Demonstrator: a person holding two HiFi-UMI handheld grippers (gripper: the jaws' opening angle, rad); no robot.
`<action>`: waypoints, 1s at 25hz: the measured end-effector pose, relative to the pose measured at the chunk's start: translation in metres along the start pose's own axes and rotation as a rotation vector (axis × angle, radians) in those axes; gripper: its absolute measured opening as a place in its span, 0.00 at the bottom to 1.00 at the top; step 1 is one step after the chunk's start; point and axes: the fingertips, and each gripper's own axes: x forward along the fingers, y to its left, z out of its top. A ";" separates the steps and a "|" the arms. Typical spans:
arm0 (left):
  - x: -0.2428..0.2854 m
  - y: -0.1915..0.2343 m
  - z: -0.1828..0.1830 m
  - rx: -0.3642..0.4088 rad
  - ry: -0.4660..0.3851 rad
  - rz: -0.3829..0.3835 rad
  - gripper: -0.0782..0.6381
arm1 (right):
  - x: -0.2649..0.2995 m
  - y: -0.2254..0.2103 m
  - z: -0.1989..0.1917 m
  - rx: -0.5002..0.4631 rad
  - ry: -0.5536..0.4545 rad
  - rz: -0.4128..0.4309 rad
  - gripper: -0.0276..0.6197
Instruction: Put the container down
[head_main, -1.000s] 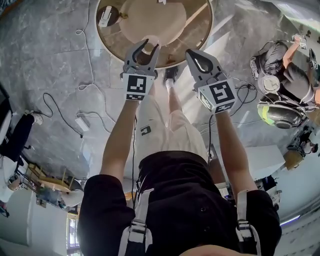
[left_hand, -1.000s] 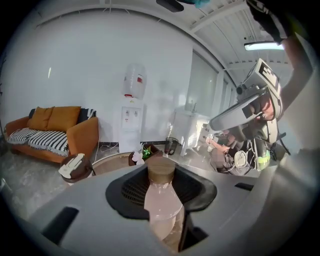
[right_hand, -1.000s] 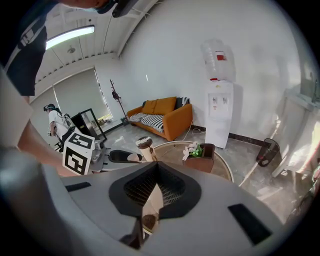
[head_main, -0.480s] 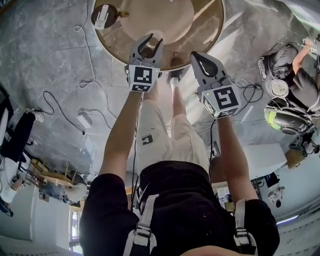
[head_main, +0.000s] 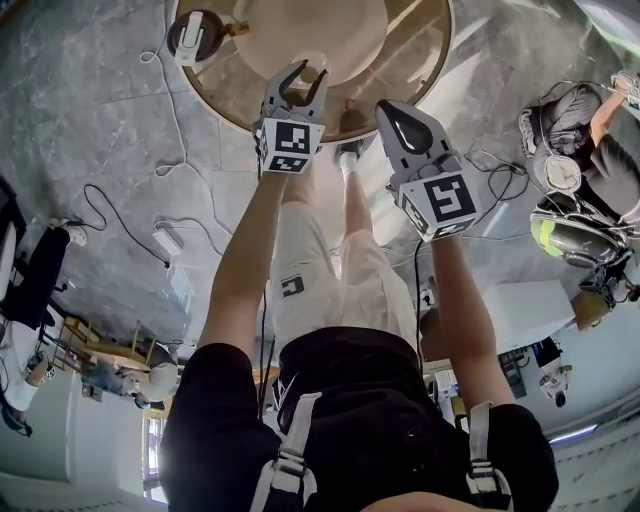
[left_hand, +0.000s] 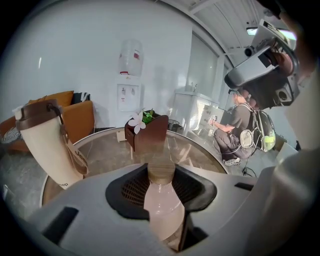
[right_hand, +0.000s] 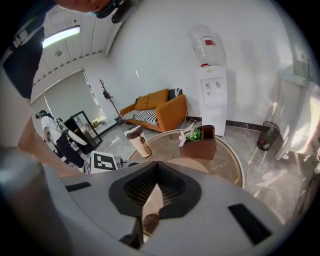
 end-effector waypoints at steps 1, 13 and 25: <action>0.001 -0.002 -0.001 0.002 0.003 0.000 0.31 | -0.001 0.000 -0.001 0.002 0.001 0.000 0.05; 0.007 -0.008 -0.011 0.067 0.056 -0.009 0.31 | -0.014 0.003 -0.001 0.008 0.003 -0.011 0.05; 0.005 -0.012 -0.005 0.054 0.048 -0.010 0.31 | -0.025 0.005 0.002 0.010 0.004 -0.017 0.05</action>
